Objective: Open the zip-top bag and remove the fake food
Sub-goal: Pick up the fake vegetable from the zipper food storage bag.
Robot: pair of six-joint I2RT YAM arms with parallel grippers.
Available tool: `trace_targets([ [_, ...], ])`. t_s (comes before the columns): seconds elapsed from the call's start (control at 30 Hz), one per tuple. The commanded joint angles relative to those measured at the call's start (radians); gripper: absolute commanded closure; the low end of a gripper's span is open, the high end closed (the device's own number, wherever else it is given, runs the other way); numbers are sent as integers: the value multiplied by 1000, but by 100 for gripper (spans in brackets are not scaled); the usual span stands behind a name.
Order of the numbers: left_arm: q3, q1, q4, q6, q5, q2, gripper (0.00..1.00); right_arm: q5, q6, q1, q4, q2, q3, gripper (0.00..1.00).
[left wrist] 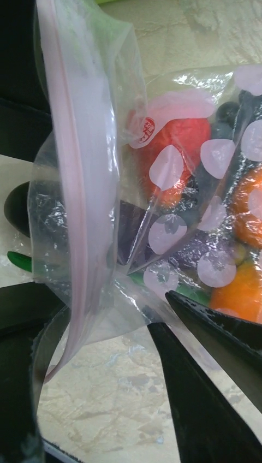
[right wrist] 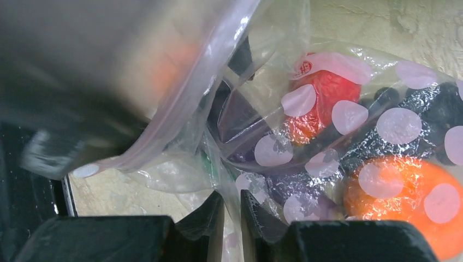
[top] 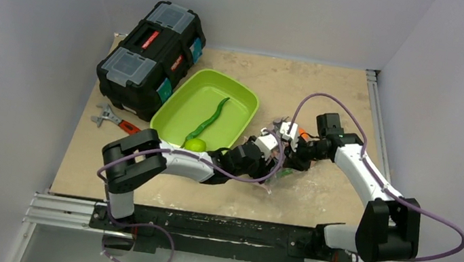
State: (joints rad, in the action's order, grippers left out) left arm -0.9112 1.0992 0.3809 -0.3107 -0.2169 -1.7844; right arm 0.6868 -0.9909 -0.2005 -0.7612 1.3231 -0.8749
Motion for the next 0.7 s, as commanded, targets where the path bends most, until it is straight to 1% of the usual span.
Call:
trace_targets([
  [0.0, -52, -9, -48, -2, -13, -65, 32, 0, 15, -2, 17, -3, -30, 84],
  [0.1, -63, -9, -89, -11, -13, -79, 34, -8, 19, -2, 23, 0, -29, 84],
  [0.13, -73, -9, -108, -13, -13, -84, 36, -9, 21, -2, 23, 1, -30, 84],
  [0.2, -87, -10, -142, -14, -15, -94, 42, -13, 23, -1, 26, 6, -31, 84],
  [0.23, -88, -9, -147, -14, -16, -94, 49, -15, 25, -2, 26, 6, -30, 84],
  [0.27, -84, -9, -146, -14, -20, -90, 67, -16, 26, -1, 27, 4, -29, 85],
  [0.3, -78, -9, -142, -17, -27, -78, 81, -18, 28, -2, 29, 4, -29, 84],
  [0.33, -69, -9, -138, -17, -30, -59, 89, -21, 30, -2, 33, 3, -28, 84],
  [0.4, -56, -9, -140, -10, -24, -6, 100, -27, 38, -2, 40, -3, -26, 85],
  [0.67, -11, -9, -257, -44, 70, 208, 100, -82, 78, 0, 86, 2, -17, 86],
])
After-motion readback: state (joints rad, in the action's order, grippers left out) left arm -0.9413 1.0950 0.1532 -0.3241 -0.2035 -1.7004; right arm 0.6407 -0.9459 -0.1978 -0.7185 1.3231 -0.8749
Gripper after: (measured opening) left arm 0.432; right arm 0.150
